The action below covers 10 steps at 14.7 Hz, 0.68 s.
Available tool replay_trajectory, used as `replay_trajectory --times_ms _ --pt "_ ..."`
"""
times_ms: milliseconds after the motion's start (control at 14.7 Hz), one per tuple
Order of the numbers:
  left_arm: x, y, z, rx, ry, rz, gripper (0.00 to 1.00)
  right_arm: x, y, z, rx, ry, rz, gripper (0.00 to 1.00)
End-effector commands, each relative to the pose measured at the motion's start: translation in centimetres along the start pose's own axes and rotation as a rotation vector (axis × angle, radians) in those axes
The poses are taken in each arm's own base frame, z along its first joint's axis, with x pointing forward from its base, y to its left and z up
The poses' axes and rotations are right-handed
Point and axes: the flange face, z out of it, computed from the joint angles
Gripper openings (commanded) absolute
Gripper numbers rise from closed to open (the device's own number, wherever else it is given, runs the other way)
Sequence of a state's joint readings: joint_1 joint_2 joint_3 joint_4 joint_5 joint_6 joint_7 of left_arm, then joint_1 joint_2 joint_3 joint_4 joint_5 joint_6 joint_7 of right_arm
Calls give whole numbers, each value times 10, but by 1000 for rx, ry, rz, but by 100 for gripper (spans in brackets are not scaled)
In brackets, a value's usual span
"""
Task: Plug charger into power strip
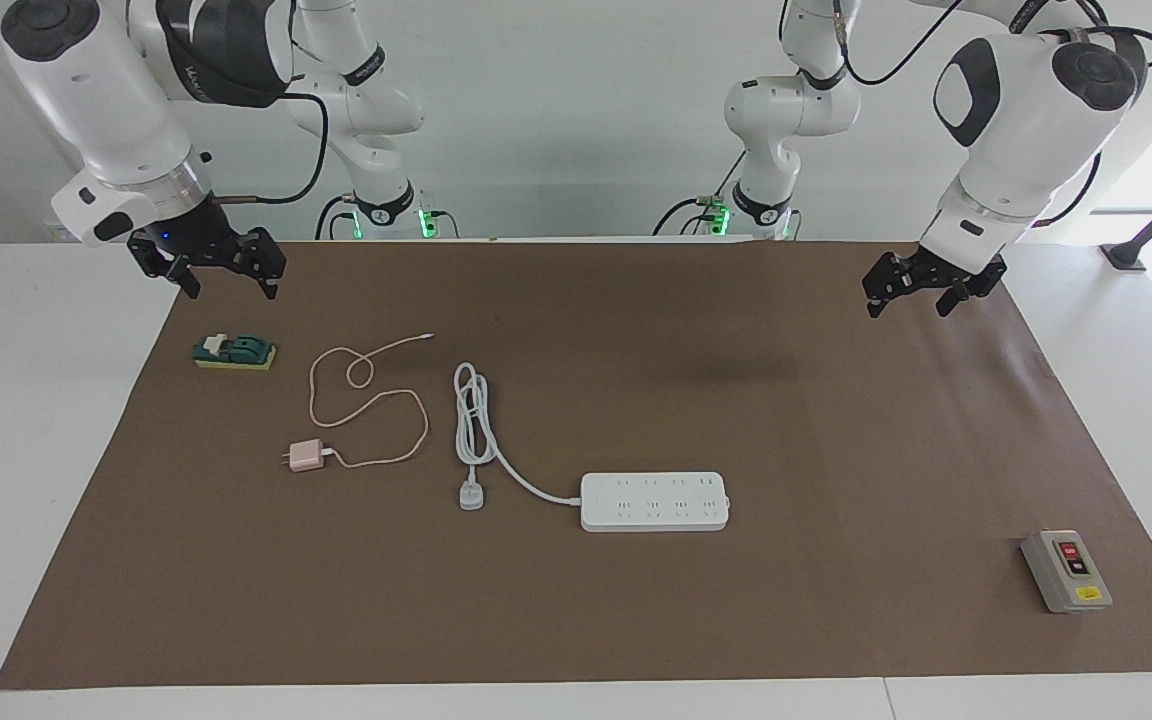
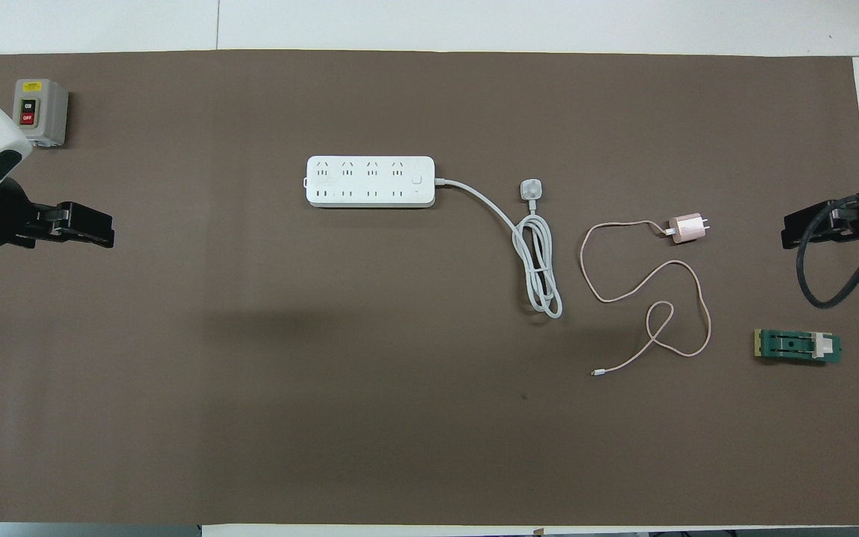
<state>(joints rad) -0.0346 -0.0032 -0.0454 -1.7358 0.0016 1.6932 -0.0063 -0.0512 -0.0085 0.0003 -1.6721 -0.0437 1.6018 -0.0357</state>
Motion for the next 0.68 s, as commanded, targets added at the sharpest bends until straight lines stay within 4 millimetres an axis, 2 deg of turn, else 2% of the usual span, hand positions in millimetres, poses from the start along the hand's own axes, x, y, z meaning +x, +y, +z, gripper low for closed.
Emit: replay_trajectory --times_ms 0,476,611 --pt "-4 2 -2 8 6 5 100 -1 4 -3 -19 -10 -27 100" --pt "-2 1 -8 8 20 7 100 -4 16 -7 -19 -2 5 100" --pt "4 -5 7 7 -8 -5 100 -5 15 -8 -15 0 5 100"
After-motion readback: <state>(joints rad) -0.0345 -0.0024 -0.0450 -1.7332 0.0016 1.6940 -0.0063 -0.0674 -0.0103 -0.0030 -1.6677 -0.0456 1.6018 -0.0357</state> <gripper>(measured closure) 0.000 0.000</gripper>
